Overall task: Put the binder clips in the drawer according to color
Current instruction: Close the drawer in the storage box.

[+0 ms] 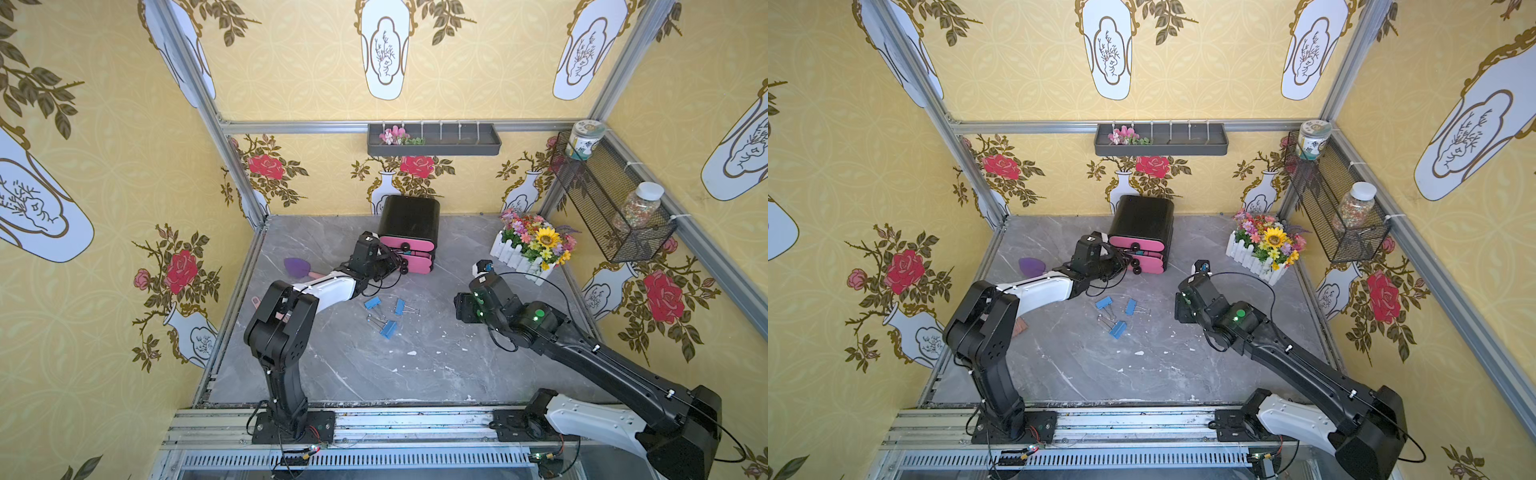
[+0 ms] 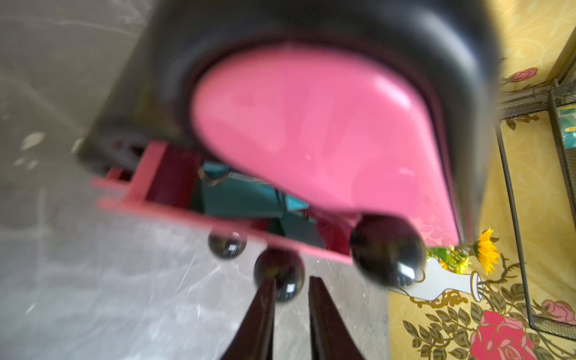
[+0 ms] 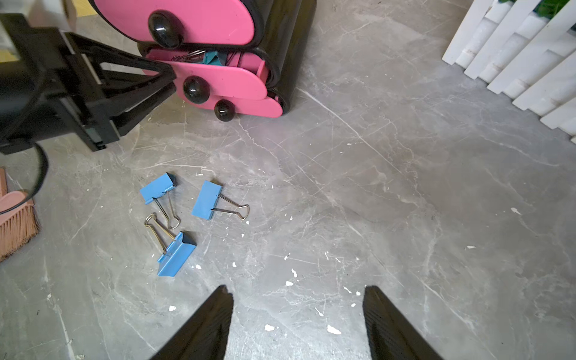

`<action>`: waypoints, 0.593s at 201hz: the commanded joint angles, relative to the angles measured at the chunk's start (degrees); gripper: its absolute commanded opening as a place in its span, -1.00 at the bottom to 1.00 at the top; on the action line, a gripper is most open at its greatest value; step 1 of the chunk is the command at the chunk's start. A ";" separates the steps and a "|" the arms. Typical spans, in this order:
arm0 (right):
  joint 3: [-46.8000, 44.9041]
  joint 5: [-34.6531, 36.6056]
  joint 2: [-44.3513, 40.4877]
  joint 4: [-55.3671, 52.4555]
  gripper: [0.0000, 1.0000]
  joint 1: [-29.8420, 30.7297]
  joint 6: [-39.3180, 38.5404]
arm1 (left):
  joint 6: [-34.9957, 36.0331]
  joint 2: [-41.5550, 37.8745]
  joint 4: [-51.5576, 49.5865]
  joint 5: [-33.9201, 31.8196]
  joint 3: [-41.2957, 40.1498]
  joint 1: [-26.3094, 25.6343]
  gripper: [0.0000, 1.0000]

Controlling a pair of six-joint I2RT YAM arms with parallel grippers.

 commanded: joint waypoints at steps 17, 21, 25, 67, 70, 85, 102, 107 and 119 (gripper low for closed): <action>-1.35 -1.78 4.06 6.80 0.32 -0.60 0.08 | 0.07 -9.34 3.32 -2.77 -7.48 -0.25 -0.42; -1.37 -2.41 4.96 7.90 0.30 -0.94 0.11 | 0.06 -10.57 3.33 -2.95 -8.33 -0.25 -0.41; -1.64 -3.20 5.80 9.65 0.29 -1.48 0.23 | 0.06 -11.74 3.32 -3.00 -9.17 -0.25 -0.41; -2.21 -22.31 17.97 30.64 -0.14 -13.80 6.58 | 0.41 -20.86 -2.94 -1.83 -15.22 -0.18 -0.36; -1.86 -23.16 19.56 31.79 -0.16 -14.56 7.16 | 0.42 -21.23 -3.41 -1.65 -15.65 -0.17 -0.36; 1.10 -26.15 24.92 34.59 -0.23 -15.60 8.48 | 0.27 -23.53 -4.96 -0.99 -18.10 -0.25 -0.36; 4.44 -28.32 29.63 36.25 -0.30 -15.70 9.02 | -0.66 -26.58 -5.47 -0.96 -21.33 -0.25 -0.34; 5.13 -28.68 30.54 36.69 -0.30 -15.60 9.24 | -1.08 -27.48 -5.49 -1.04 -22.23 -0.15 -0.34; 5.64 -29.29 32.10 38.34 -0.30 -15.57 10.03 | -1.83 -29.23 -5.58 -1.07 -24.17 -0.16 -0.34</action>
